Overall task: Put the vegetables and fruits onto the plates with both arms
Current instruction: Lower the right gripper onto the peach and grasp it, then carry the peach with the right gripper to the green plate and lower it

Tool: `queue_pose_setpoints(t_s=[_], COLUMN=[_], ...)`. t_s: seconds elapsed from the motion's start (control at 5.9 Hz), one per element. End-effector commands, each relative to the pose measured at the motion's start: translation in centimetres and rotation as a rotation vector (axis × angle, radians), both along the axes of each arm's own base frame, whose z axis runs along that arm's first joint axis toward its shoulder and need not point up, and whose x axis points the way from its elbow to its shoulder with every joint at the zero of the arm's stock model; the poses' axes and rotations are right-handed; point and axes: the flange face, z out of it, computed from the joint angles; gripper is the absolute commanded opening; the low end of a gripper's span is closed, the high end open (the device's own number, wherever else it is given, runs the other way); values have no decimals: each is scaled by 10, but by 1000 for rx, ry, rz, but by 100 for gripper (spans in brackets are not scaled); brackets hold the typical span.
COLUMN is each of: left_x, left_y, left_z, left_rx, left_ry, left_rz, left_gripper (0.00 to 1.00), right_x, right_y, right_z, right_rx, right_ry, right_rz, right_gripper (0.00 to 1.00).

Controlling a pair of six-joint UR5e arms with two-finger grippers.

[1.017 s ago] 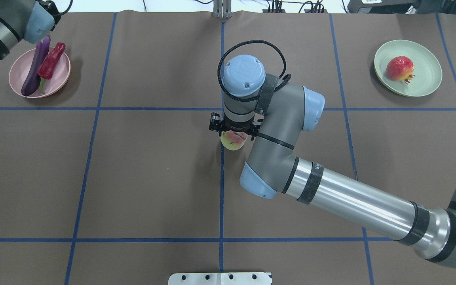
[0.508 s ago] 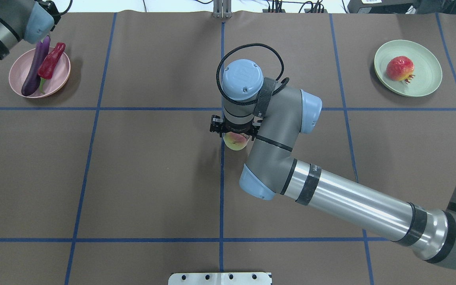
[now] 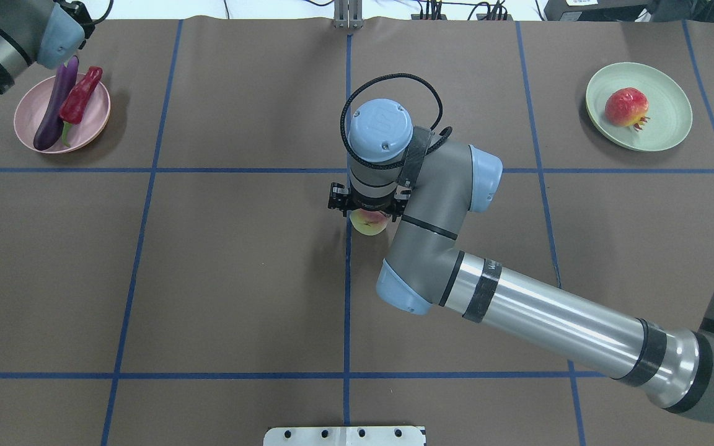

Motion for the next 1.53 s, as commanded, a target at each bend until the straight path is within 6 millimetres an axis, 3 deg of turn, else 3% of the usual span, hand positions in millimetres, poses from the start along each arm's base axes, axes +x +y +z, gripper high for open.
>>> queue_pose_setpoints(t_s=[0.0,0.17,0.34,0.51,0.68,0.85,1.02,1.19,1.36], left_x=[0,0,0,-2,-35,-41,-59,-75,-108], left_y=[0,0,2,10,23,53,80,124,120], left_z=[-1,-4,-19,-46,-39,-21,-6,58,70], left_rx=[0,4,27,54,44,87,151,206,206], left_ry=[0,3,18,98,191,204,226,239,229], left_rz=[-1,-1,-1,13,1,1,-15,-16,-68], left_gripper=[100,100,100,100,100,100,100,100,100], right_x=[4,26,65,113,162,211,257,307,355], right_y=[-4,-19,-39,-68,-86,-106,-128,-147,-169], right_z=[-5,-21,-43,-44,-20,11,42,77,113], right_rx=[-2,19,23,2,56,93,147,210,261], right_ry=[-14,-47,-96,-130,-126,-112,-88,-55,-14], right_rz=[17,32,63,90,63,37,4,-45,-86], right_gripper=[7,0,0,0,0,0,0,0,0])
